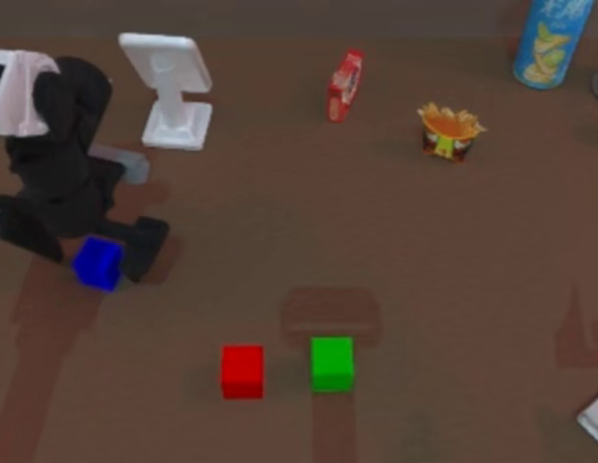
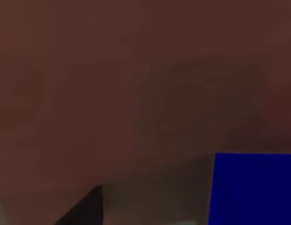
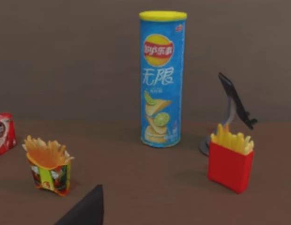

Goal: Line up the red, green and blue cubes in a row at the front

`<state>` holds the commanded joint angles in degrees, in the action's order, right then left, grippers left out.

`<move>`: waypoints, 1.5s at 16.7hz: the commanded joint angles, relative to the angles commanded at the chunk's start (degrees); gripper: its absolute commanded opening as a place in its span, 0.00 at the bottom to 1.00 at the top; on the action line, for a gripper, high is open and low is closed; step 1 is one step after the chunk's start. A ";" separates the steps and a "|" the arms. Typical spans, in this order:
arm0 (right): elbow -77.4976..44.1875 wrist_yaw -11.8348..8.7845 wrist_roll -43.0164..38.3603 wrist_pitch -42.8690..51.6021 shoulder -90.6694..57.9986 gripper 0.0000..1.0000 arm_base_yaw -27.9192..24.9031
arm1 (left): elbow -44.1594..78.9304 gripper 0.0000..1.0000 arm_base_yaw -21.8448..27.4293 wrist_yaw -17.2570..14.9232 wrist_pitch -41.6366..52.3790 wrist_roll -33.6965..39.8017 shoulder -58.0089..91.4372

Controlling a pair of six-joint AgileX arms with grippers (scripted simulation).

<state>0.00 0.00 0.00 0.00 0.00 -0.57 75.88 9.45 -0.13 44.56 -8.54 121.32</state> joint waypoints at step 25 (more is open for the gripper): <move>0.00 0.00 0.00 0.00 0.00 1.00 0.00 | 8.31 0.00 -0.75 -0.29 13.34 0.21 -6.79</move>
<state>0.00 0.00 0.00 0.00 0.00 -0.57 84.19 8.70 -0.42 57.89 -8.34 114.53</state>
